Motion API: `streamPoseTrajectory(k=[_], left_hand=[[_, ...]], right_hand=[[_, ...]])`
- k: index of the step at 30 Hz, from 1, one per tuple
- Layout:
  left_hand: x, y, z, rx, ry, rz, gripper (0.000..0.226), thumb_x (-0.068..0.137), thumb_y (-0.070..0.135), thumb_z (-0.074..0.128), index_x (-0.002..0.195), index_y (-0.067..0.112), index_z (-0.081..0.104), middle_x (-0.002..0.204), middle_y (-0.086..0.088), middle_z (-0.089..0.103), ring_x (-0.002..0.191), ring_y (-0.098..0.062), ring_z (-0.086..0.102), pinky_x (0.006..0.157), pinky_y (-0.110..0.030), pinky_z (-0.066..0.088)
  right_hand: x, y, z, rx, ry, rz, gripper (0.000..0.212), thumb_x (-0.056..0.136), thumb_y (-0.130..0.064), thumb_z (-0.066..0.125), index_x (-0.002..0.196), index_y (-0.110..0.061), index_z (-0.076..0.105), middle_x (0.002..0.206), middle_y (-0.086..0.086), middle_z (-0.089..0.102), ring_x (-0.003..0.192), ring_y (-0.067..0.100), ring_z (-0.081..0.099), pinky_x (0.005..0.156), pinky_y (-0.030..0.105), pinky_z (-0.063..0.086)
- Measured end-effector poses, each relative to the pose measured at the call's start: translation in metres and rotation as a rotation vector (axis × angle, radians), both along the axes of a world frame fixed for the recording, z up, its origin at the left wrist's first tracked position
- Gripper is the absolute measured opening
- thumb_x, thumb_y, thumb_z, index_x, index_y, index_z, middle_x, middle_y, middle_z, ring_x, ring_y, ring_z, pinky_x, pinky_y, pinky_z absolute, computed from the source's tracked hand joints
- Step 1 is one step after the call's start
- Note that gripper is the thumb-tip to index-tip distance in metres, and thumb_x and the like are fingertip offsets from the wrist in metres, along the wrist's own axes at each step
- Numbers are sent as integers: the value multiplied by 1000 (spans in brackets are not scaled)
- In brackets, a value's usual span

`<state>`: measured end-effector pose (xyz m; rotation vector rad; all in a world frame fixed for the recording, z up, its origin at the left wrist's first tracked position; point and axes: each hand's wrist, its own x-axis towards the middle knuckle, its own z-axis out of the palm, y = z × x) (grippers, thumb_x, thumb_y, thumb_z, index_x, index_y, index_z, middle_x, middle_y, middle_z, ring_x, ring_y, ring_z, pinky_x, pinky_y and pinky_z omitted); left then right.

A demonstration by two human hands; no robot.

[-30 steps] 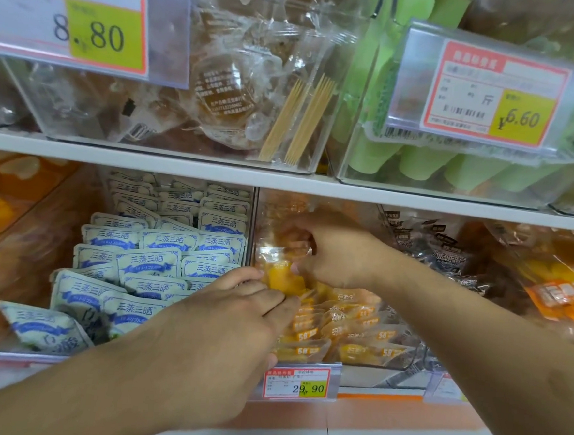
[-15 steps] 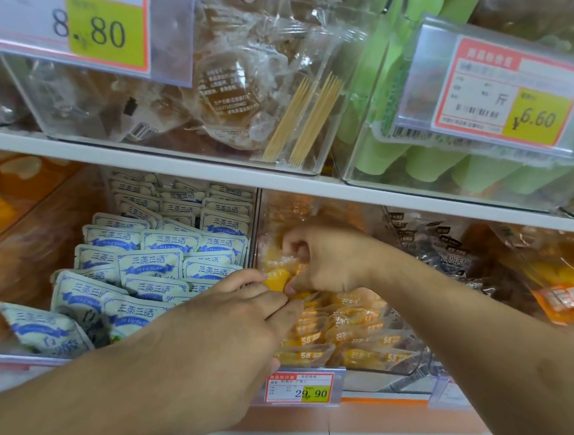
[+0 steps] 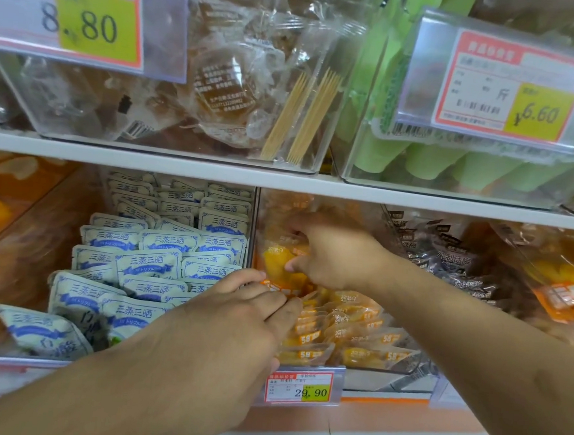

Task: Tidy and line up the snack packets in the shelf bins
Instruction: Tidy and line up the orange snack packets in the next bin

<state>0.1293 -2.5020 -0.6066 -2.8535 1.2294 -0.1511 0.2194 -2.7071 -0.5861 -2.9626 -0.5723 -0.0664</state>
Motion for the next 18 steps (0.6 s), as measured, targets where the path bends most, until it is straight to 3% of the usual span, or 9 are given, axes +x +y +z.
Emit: streamPoseTrajectory(k=[3,11,18], left_hand=[[-6,-3,5,-47,-51,-36,69,65,52,74,124,17,71,108,8,73,100,-14,71,108,-33,28],[-1,-5,-2,-43,-84,-96,70,66,52,71,125,15,70,105,7,73,97,-15,71,106,-36,29],[1,-6,-7,-20,-127,-111,70,68,51,68,127,14,70,104,7,73,94,-15,71,108,-36,29]], right_hand=[[-1,-2,-1,14,43,-5,44,85,-43,83,121,-24,66,111,1,70,105,24,64,88,38,57],[-3,-2,-2,39,-193,19,40,86,-37,78,123,-29,66,111,3,73,108,30,67,86,41,58],[3,-1,-7,24,-92,14,49,82,-43,81,128,-38,64,117,-3,71,107,22,65,87,36,58]])
